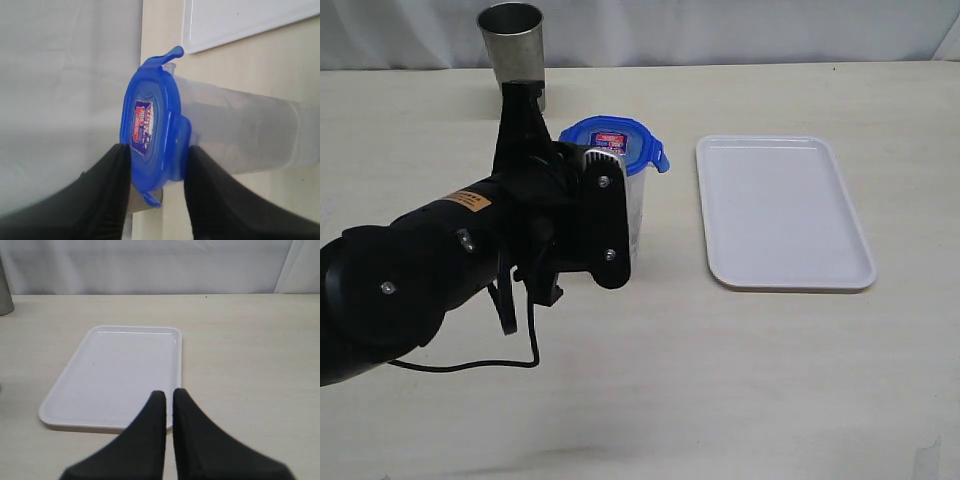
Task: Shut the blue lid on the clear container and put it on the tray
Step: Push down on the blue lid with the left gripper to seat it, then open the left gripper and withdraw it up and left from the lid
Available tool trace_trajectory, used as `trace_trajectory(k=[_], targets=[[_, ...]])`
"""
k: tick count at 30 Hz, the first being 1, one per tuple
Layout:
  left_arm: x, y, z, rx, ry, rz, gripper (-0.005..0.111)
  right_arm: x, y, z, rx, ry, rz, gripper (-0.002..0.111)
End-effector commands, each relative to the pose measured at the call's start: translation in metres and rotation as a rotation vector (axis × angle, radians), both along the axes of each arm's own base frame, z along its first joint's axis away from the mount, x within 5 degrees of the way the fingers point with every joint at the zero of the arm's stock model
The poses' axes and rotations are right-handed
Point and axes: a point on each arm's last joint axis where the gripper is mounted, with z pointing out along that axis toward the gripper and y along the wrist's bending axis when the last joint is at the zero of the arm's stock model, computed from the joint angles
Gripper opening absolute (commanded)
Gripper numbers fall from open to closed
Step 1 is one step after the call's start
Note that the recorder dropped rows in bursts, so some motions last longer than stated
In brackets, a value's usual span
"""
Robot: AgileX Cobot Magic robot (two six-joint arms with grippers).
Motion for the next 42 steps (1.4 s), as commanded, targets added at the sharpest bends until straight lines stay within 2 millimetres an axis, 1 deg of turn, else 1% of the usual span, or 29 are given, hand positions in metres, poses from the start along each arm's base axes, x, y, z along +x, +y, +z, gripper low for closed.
trace_trajectory(k=[1,3,7,10,18,23,29,30,32,34,35,36,38,42], targets=[[-0.002,0.001,0.000,0.014,-0.003,0.000,0.037,0.000,-0.001,0.000,-0.008,-0.004,-0.007,0.005],[-0.003,0.000,-0.001,0.009,0.018,0.000,0.041,0.000,-0.001,0.000,-0.008,-0.004,-0.007,0.005],[-0.004,0.000,-0.003,-0.001,0.049,0.007,0.056,0.000,-0.001,0.000,-0.008,-0.004,-0.007,0.005],[-0.004,0.002,-0.004,-0.019,0.072,0.041,0.061,0.000,-0.001,0.000,-0.008,-0.004,-0.007,0.005],[0.001,0.011,-0.003,-0.050,0.063,0.165,0.061,0.000,-0.001,0.000,-0.008,-0.004,-0.007,0.005],[0.002,0.016,-0.004,-0.077,0.091,0.250,0.061,0.000,-0.001,0.000,-0.008,-0.004,-0.007,0.005],[0.008,0.034,0.004,-0.075,-0.019,0.460,0.060,0.000,-0.001,0.000,-0.008,-0.004,-0.007,0.005],[0.008,0.036,0.004,-0.076,-0.026,0.480,0.059,0.000,-0.001,0.000,-0.008,-0.004,-0.007,0.005],[0.009,0.039,0.007,-0.071,-0.055,0.508,0.049,0.000,-0.001,0.000,-0.008,-0.004,-0.007,0.005],[0.013,0.042,0.015,-0.078,-0.117,0.564,0.029,0.000,-0.001,0.000,-0.008,-0.004,-0.007,0.005],[0.017,0.043,0.020,-0.103,-0.125,0.592,0.022,0.000,-0.001,0.000,-0.008,-0.004,-0.007,0.005],[0.024,0.047,0.026,-0.161,-0.122,0.639,0.012,0.000,-0.001,0.000,-0.008,-0.004,-0.007,0.005],[0.036,0.054,0.031,-0.312,-0.059,0.691,0.000,0.000,-0.001,0.000,-0.008,-0.004,-0.007,0.005],[0.049,0.065,0.039,-0.558,0.067,0.664,0.000,0.000,-0.001,0.000,-0.008,-0.004,-0.007,0.005]])
